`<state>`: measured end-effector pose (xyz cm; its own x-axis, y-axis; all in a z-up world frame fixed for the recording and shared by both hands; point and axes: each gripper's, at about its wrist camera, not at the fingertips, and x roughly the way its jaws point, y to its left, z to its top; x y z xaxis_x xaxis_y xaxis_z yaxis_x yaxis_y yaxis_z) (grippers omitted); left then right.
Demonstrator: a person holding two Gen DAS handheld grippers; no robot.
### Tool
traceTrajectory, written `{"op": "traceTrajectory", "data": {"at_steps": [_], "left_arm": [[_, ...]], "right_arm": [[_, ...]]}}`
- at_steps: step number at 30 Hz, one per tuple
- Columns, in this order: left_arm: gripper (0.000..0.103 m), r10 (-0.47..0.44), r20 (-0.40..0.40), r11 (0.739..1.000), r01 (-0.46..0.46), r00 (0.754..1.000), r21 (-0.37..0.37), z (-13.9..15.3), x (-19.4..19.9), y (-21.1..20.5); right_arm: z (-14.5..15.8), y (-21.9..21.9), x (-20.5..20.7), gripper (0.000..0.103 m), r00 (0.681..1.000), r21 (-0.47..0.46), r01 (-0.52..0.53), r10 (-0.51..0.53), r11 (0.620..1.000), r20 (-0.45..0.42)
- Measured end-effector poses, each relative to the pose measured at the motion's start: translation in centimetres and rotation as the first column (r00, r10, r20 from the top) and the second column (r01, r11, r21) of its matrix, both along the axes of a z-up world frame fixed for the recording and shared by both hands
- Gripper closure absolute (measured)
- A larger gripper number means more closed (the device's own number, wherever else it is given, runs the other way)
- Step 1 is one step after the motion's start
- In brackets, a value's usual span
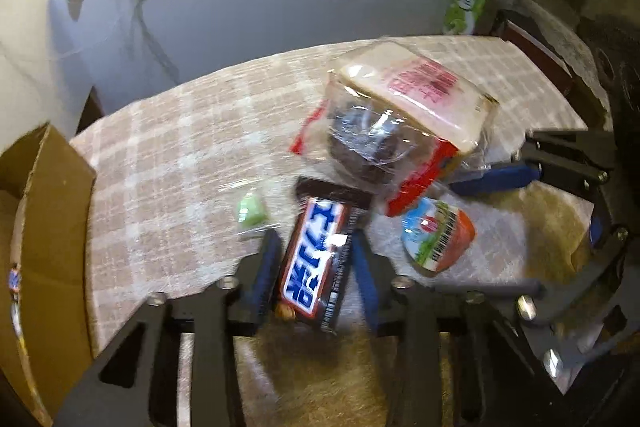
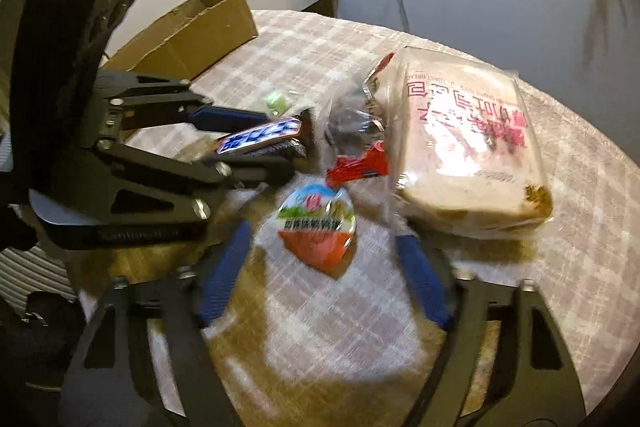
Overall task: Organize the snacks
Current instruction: 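Grasp the egg packet with the right gripper while the left grasps the Snickers bar, then carry both items into the box and open both grippers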
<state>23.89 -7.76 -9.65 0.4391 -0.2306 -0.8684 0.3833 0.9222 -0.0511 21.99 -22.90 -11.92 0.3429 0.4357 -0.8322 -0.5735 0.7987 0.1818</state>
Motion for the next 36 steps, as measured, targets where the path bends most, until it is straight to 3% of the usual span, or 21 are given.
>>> {"op": "traceTrajectory", "data": {"at_steps": [4, 11, 13, 17, 23, 28, 36], "left_arm": [[0.076, 0.061, -0.064, 0.997, -0.064, 0.996, -0.041, 0.2, 0.4, 1.6], [0.076, 0.157, -0.179, 0.983, -0.172, 0.971, -0.07, 0.4, -1.0, 3.3], [0.076, 0.184, -0.208, 0.975, -0.206, 0.961, -0.088, 0.6, -1.7, 4.0], [0.076, 0.244, -0.237, 0.953, -0.278, 0.94, -0.122, 1.4, -2.9, 5.8], [0.076, 0.305, -0.221, 0.927, -0.342, 0.926, -0.156, 4.5, -4.1, 7.4], [0.076, 0.355, -0.178, 0.911, -0.383, 0.918, -0.156, 6.7, -5.1, 9.6], [0.076, 0.483, -0.121, 0.855, -0.497, 0.867, -0.151, 9.2, -6.4, 14.7]], "right_arm": [[0.0, 0.1, 0.9, 0.06, 0.999, -0.005, 0.037, -0.037, 0.999, -0.027], [-0.1, 2.6, -0.5, 0.062, 0.998, -0.191, 0.008, 0.003, 0.982, 0.056], [0.0, 2.6, -0.5, 0.063, 0.999, -0.199, 0.02, -0.011, 0.98, 0.047], [0.5, 1.9, 0.0, 0.065, 0.996, -0.152, 0.068, -0.076, 0.986, -0.048], [2.0, 0.0, -0.1, 0.066, 0.979, -0.078, 0.135, -0.145, 0.988, -0.146], [4.7, 0.5, 0.1, 0.066, 0.981, -0.049, 0.146, -0.151, 0.988, -0.123], [9.5, 5.1, 1.2, 0.066, 0.998, -0.009, 0.045, -0.045, 0.999, -0.032]]}}
